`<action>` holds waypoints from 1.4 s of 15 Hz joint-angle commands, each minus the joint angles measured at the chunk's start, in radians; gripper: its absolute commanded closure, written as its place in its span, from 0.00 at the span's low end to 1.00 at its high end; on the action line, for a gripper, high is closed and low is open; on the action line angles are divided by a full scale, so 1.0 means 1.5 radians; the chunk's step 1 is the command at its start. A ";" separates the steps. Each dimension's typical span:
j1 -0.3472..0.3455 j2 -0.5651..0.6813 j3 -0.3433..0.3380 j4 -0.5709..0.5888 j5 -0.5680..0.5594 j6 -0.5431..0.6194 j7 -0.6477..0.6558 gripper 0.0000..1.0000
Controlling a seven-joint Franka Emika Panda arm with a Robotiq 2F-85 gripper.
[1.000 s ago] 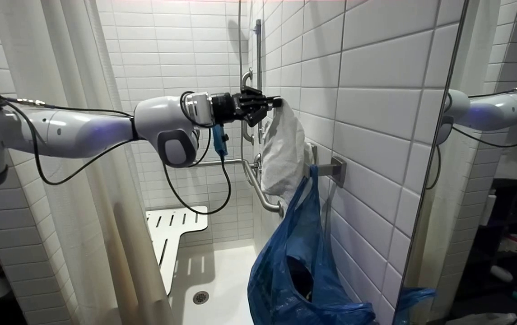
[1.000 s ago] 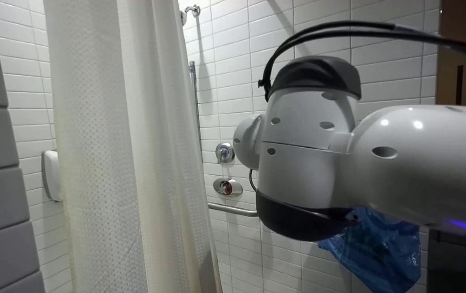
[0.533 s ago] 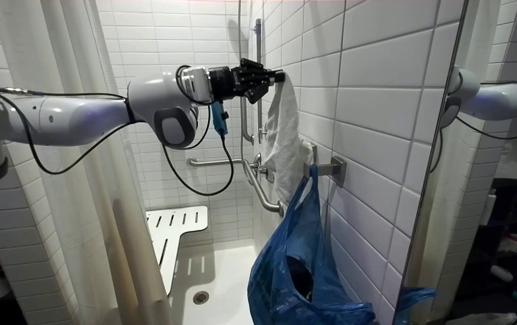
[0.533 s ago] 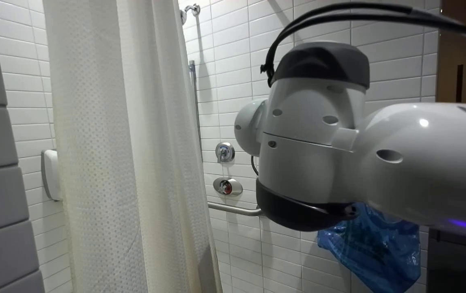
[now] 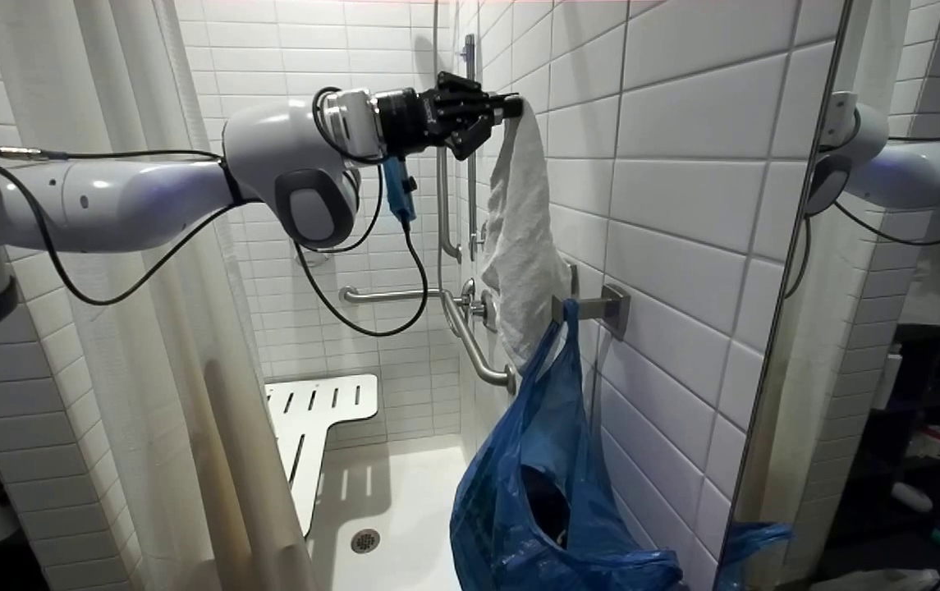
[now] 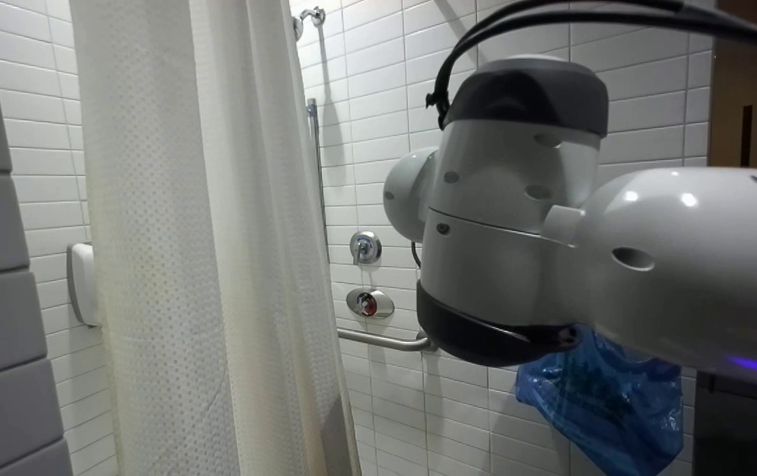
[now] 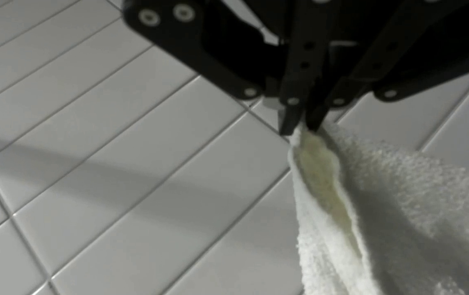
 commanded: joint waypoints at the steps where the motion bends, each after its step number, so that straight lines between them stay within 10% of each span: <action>1: 0.018 0.004 -0.023 -0.013 0.015 -0.017 -0.006 0.98; 21: 0.076 0.092 -0.114 -0.087 0.145 -0.109 -0.048 0.98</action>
